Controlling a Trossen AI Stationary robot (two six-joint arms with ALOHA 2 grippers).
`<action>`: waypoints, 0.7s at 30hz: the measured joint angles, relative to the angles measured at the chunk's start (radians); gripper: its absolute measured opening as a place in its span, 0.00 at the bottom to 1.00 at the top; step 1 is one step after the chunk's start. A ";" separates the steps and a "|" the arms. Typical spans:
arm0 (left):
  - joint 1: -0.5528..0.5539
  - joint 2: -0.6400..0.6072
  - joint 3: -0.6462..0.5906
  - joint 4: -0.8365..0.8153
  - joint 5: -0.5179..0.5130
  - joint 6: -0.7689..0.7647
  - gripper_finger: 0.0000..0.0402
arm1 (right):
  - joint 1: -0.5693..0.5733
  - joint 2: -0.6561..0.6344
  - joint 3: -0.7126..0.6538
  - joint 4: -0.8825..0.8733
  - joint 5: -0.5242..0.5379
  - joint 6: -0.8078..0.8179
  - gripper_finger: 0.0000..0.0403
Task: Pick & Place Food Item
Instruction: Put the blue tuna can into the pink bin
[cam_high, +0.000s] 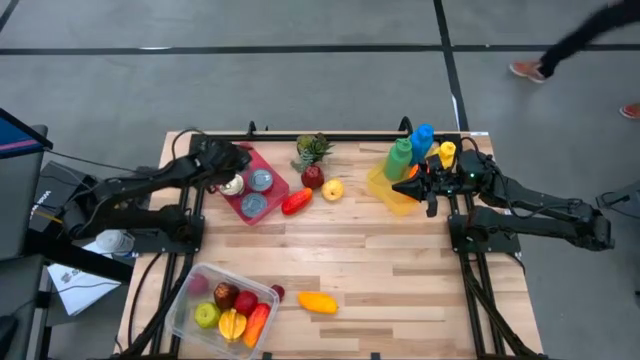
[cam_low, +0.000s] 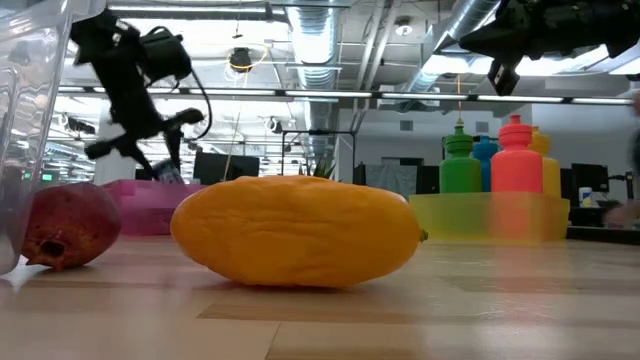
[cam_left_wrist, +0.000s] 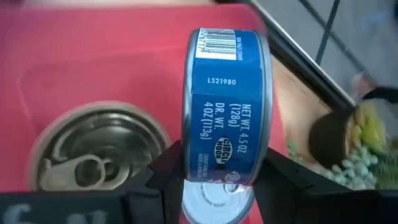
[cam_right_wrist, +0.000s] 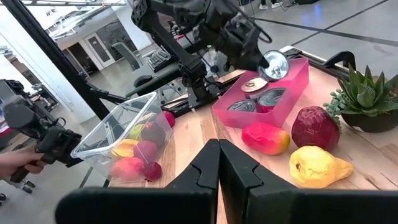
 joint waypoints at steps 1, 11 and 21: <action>0.000 -0.005 -0.032 0.043 0.001 -0.036 0.35 | 0.000 0.000 0.000 0.000 0.000 0.000 0.00; 0.016 -0.006 -0.207 0.421 -0.030 -0.182 0.35 | 0.000 0.000 0.000 0.000 0.000 0.000 0.00; 0.029 0.043 -0.207 0.452 -0.050 -0.147 0.52 | 0.000 0.000 0.000 0.001 0.000 -0.022 0.00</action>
